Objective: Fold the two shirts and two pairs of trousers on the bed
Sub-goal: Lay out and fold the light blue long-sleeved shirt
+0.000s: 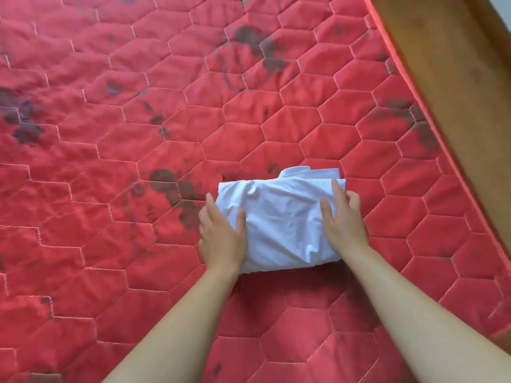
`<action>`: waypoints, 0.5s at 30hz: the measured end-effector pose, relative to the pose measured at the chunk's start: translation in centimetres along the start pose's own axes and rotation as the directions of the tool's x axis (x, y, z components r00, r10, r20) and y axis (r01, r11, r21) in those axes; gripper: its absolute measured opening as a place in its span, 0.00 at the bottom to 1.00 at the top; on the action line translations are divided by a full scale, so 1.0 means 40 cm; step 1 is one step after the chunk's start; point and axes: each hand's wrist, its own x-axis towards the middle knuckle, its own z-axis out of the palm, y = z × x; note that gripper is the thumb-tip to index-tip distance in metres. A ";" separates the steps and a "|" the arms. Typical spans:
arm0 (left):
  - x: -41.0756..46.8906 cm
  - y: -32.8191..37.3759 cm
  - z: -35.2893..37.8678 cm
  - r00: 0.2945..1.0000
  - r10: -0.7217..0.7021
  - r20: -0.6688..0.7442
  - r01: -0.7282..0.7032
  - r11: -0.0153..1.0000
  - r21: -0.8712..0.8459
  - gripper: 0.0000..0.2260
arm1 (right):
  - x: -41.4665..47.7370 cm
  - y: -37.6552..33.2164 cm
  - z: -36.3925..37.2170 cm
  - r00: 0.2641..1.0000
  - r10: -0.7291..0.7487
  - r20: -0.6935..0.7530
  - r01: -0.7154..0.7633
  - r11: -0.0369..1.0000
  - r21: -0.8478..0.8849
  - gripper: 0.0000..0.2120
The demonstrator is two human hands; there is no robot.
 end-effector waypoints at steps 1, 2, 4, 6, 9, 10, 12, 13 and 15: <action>-0.001 -0.004 0.018 0.999 0.046 -0.020 -0.043 0.991 0.128 0.33 | 0.013 0.005 0.000 0.999 -0.024 -0.038 0.021 0.996 -0.083 0.25; -0.005 -0.004 0.027 0.989 0.149 -0.025 -0.139 0.962 0.234 0.32 | 0.015 0.003 0.005 0.992 -0.092 -0.087 0.079 0.986 -0.145 0.24; -0.008 0.003 0.044 0.897 0.439 0.060 -0.434 0.843 0.318 0.28 | -0.004 -0.021 0.030 0.956 -0.276 -0.094 0.254 0.946 -0.200 0.25; -0.007 0.008 0.069 0.768 0.619 0.164 -0.637 0.708 0.307 0.27 | -0.031 -0.048 0.075 0.913 -0.404 0.055 0.406 0.887 -0.222 0.26; 0.021 -0.006 0.099 0.771 0.590 0.238 -0.636 0.698 0.329 0.28 | -0.011 -0.032 0.135 0.871 -0.444 0.209 0.490 0.816 -0.308 0.26; 0.036 -0.018 0.104 0.808 0.533 0.250 -0.589 0.727 0.353 0.29 | 0.010 -0.012 0.142 0.880 -0.431 0.201 0.475 0.810 -0.345 0.25; 0.073 -0.052 0.108 0.906 0.345 0.246 -0.422 0.796 0.435 0.31 | 0.050 0.028 0.143 0.907 -0.393 0.152 0.421 0.818 -0.393 0.26; 0.090 -0.071 0.109 0.941 0.252 0.227 -0.333 0.817 0.471 0.31 | 0.066 0.043 0.142 0.912 -0.386 0.139 0.408 0.821 -0.399 0.26; 0.107 -0.098 0.102 0.963 0.173 0.207 -0.258 0.816 0.517 0.32 | 0.078 0.059 0.142 0.902 -0.408 0.143 0.430 0.819 -0.381 0.26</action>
